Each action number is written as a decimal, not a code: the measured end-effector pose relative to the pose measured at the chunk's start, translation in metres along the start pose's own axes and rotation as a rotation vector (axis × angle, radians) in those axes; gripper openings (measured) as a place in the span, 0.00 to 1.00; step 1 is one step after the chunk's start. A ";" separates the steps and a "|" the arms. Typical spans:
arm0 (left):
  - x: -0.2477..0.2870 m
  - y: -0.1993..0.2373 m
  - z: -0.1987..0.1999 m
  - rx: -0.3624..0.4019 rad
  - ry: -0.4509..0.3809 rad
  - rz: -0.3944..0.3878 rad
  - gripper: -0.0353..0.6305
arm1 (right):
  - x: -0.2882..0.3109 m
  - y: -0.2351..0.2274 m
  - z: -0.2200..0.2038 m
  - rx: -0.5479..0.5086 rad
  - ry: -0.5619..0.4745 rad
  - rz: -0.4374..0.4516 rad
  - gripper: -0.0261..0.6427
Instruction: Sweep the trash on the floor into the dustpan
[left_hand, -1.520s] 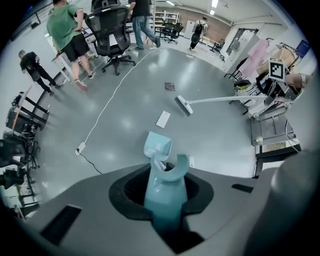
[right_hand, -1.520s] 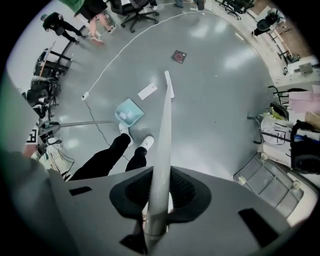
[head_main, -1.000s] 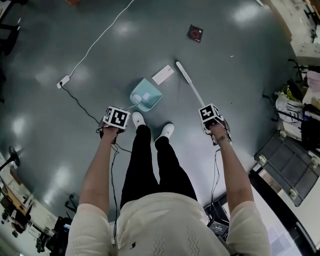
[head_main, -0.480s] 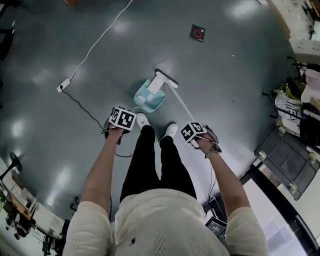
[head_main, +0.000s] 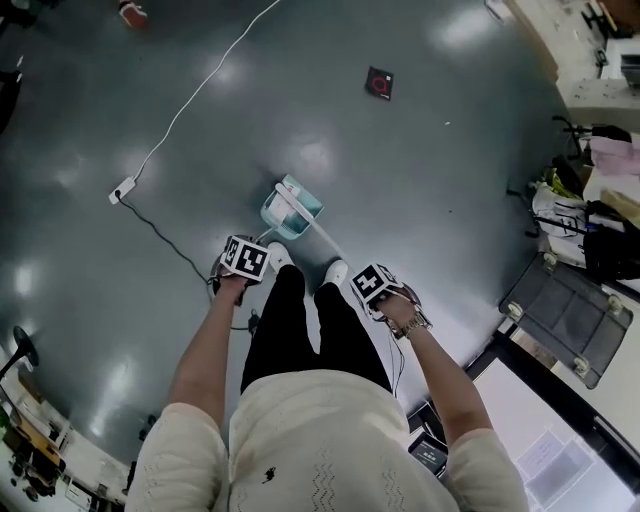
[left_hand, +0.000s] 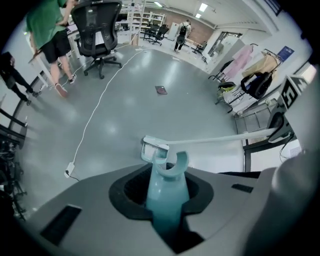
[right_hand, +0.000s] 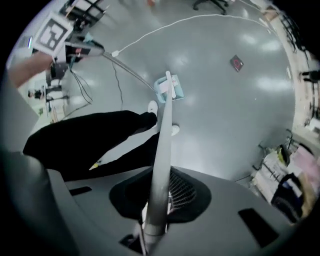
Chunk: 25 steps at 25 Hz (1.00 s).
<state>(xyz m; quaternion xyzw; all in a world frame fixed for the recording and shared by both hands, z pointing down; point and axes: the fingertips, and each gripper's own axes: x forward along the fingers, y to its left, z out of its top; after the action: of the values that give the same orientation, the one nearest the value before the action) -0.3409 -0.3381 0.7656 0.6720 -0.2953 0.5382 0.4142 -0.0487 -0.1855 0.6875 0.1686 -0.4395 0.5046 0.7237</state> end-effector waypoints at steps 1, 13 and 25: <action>-0.003 -0.001 0.000 0.021 -0.005 0.004 0.19 | -0.008 0.000 -0.004 0.037 -0.012 0.035 0.16; -0.044 -0.006 0.090 0.152 -0.048 0.061 0.19 | -0.076 -0.087 -0.049 0.345 -0.225 0.147 0.16; -0.003 -0.048 0.325 0.142 -0.066 0.081 0.19 | -0.156 -0.426 0.006 0.553 -0.325 0.138 0.16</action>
<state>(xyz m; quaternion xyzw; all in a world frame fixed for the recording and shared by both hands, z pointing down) -0.1454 -0.5997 0.7259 0.7045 -0.2968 0.5517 0.3335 0.3067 -0.4659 0.6503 0.4070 -0.4061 0.6190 0.5350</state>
